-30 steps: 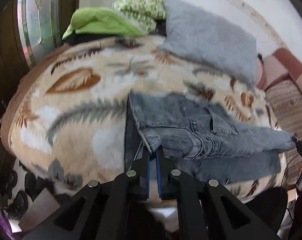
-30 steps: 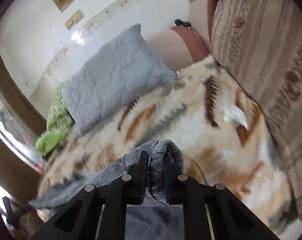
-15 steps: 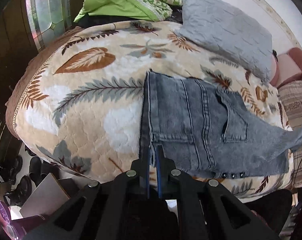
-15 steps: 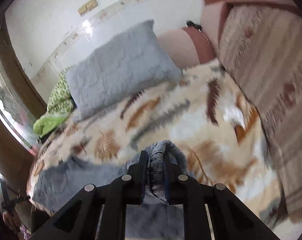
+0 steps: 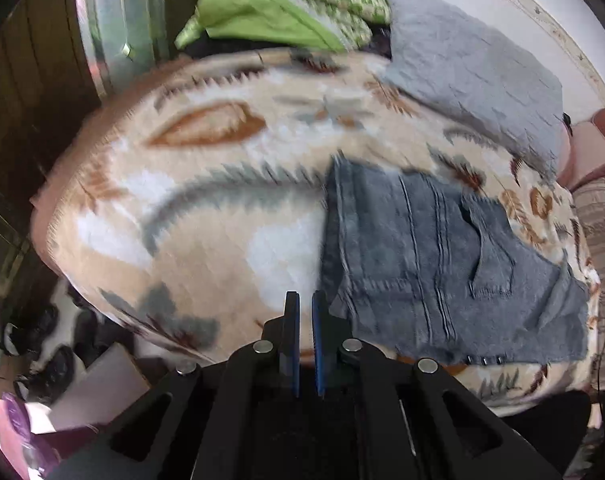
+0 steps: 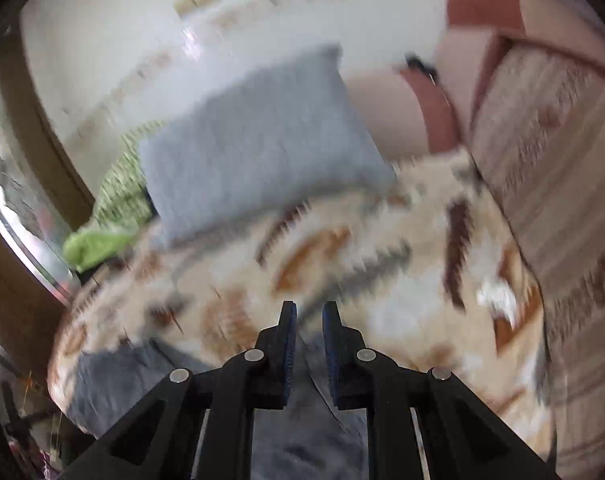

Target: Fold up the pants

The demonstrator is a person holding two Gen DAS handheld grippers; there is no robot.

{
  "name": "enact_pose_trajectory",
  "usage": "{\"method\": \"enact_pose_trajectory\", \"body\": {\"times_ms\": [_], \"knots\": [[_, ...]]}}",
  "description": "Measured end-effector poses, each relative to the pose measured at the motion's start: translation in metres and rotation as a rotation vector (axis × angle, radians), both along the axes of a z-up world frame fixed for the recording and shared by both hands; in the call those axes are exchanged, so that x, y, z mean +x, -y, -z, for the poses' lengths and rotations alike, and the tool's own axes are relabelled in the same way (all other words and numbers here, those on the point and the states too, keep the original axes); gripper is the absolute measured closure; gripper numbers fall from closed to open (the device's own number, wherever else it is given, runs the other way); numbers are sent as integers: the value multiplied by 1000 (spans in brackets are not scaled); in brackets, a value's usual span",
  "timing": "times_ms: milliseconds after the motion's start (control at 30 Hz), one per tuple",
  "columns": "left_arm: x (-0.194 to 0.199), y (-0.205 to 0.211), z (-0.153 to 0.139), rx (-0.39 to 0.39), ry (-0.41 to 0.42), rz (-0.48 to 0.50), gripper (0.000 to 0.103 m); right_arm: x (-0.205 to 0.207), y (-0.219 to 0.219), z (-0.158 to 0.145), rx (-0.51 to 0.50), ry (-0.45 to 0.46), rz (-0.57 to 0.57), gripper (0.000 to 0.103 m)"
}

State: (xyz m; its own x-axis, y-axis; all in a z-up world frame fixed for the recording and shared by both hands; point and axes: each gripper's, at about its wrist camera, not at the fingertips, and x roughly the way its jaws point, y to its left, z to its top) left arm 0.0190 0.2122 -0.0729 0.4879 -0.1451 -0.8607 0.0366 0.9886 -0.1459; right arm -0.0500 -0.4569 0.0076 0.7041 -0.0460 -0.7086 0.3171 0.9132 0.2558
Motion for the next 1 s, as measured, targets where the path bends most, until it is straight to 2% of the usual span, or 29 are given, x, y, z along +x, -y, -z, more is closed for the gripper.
{"method": "enact_pose_trajectory", "body": {"times_ms": [133, 233, 267, 300, 333, 367, 433, 500, 533, 567, 633, 667, 700, 767, 800, 867, 933, 1000], "knots": [[4, 0, -41, 11, 130, -37, 97, -13, 17, 37, 103, -31, 35, 88], [8, 34, -54, -5, 159, 68, 88, -1, 12, 56, 123, -91, 14, 88], [9, 52, -53, -8, 151, 114, 73, 6, 10, 60, 150, -103, -3, 88], [10, 70, -50, -10, 141, 153, 53, 14, 7, 66, 189, -108, -21, 88], [10, 85, -46, -13, 135, 179, 45, 20, 4, 69, 206, -113, -25, 88], [10, 105, -39, -22, 124, 216, 40, 28, 0, 74, 220, -120, -26, 88], [9, 139, -24, -43, 78, 288, 40, 42, -4, 83, 230, -142, -20, 87], [8, 173, -7, -63, 21, 359, 30, 56, -5, 96, 251, -180, 10, 85], [7, 189, 3, -65, -9, 383, 29, 60, -4, 100, 265, -195, 24, 84], [7, 202, 11, -71, -35, 404, 27, 64, -3, 104, 279, -203, 37, 77], [7, 226, 32, -90, -92, 461, 23, 69, -2, 112, 295, -191, 66, 53], [6, 235, 44, -77, -126, 482, 20, 70, -1, 113, 294, -185, 78, 35], [6, 246, 62, -30, -176, 496, 20, 72, -1, 121, 293, -196, 92, 32], [2, 255, 80, 44, -199, 503, 20, 78, -1, 137, 284, -280, 95, 32], [-4, 259, 83, 81, -167, 522, 20, 80, -2, 143, 275, -305, 90, 32], [-16, 267, 83, 139, -120, 573, 15, 81, -2, 142, 272, -285, 101, 32], [-23, 274, 87, 186, -94, 606, 13, 85, 5, 135, 318, -262, 134, 32], [-20, 272, 87, 181, -89, 607, 12, 96, 10, 129, 343, -273, 172, 32]]}}
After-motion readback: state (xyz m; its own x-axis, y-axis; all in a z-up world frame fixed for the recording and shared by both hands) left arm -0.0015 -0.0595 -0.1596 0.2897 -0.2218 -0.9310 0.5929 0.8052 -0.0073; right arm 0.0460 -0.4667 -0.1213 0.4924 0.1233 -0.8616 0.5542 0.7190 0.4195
